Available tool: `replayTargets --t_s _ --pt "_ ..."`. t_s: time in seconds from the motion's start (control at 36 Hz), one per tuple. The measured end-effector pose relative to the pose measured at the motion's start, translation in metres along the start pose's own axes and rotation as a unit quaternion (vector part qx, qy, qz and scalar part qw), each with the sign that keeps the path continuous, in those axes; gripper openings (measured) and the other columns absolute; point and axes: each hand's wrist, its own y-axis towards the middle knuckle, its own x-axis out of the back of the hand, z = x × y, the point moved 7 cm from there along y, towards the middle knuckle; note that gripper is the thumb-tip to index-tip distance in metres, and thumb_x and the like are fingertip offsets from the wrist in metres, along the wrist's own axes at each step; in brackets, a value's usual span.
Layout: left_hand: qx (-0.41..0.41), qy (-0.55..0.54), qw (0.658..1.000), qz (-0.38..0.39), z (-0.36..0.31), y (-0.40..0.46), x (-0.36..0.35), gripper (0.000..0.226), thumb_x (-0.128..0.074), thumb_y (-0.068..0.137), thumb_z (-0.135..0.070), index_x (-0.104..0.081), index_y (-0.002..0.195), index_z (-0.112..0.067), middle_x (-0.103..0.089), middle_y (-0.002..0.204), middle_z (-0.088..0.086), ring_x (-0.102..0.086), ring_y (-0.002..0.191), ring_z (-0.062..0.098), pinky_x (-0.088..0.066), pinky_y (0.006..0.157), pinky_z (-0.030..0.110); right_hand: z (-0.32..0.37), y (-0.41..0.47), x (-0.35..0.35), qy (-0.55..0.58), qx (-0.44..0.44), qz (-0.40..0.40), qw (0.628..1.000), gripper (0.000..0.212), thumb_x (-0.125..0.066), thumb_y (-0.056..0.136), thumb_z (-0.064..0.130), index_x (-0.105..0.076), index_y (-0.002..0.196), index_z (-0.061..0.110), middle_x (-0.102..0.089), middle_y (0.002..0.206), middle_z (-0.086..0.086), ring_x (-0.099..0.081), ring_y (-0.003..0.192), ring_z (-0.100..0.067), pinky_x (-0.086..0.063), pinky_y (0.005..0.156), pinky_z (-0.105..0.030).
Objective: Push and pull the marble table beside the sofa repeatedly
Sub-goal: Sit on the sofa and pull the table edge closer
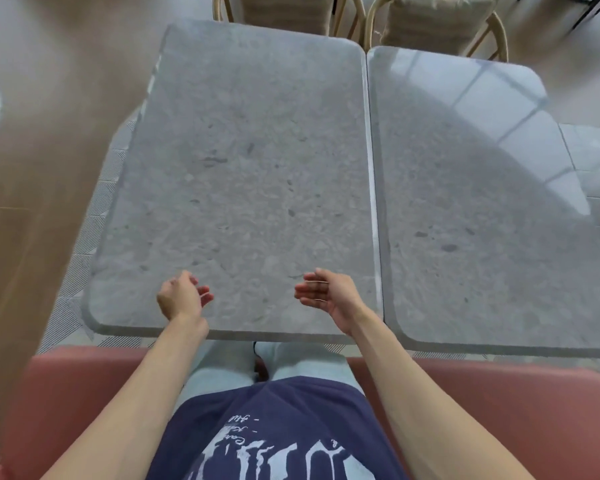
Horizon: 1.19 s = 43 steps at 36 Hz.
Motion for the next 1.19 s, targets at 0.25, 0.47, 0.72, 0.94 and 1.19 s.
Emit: replayTargets --t_s 0.25,0.47,0.72,0.94,1.19 --pt "-0.055 -0.002 0.985 0.161 -0.056 -0.001 -0.031 0.018 -0.046 0.095 -0.007 -0.061 0.088 -0.01 -0.061 0.071 0.005 -0.059 0.048 0.014 -0.048 0.046 0.025 0.052 0.008 -0.095 -0.013 0.063 0.109 0.992 0.024 -0.052 0.098 0.02 -0.068 0.094 0.002 -0.076 0.08 -0.015 -0.075 0.075 -0.028 -0.06 0.067 -0.031" --pt "-0.083 -0.003 0.97 0.23 -0.112 0.007 -0.066 0.018 -0.047 0.094 -0.009 -0.063 0.086 -0.008 -0.061 0.066 0.005 -0.057 0.048 0.015 -0.047 0.047 0.025 0.105 0.02 -0.128 -0.029 0.098 0.131 0.986 0.024 -0.052 0.098 0.021 -0.067 0.089 0.006 -0.075 0.072 -0.012 -0.074 0.07 -0.025 -0.057 0.065 -0.029" --pt "-0.091 0.027 0.959 0.267 -0.157 0.048 -0.078 0.019 -0.049 0.094 -0.011 -0.065 0.084 -0.008 -0.065 0.063 0.002 -0.059 0.052 0.017 -0.049 0.05 0.027 0.143 0.043 -0.183 -0.038 0.144 0.135 0.979 0.024 -0.052 0.098 0.022 -0.068 0.09 0.005 -0.074 0.07 -0.011 -0.073 0.072 -0.027 -0.056 0.068 -0.031" --pt "-0.055 0.059 0.947 0.31 -0.182 0.125 -0.071 0.02 -0.049 0.096 -0.011 -0.065 0.085 -0.007 -0.066 0.068 0.006 -0.062 0.053 0.017 -0.051 0.053 0.028 0.145 0.079 -0.268 -0.059 0.153 0.087 0.983 0.024 -0.052 0.099 0.02 -0.068 0.089 0.005 -0.075 0.071 -0.011 -0.072 0.068 -0.024 -0.057 0.066 -0.029" --pt "-0.057 0.295 0.85 0.433 -0.193 0.228 -0.091 0.025 -0.048 0.102 -0.025 -0.067 0.091 -0.011 -0.07 0.088 0.009 -0.063 0.077 0.018 -0.047 0.071 0.028 0.108 0.147 -0.356 -0.019 0.111 -0.122 0.986 0.018 -0.053 0.093 0.012 -0.069 0.089 0.006 -0.073 0.079 -0.012 -0.068 0.071 -0.021 -0.052 0.071 -0.03"
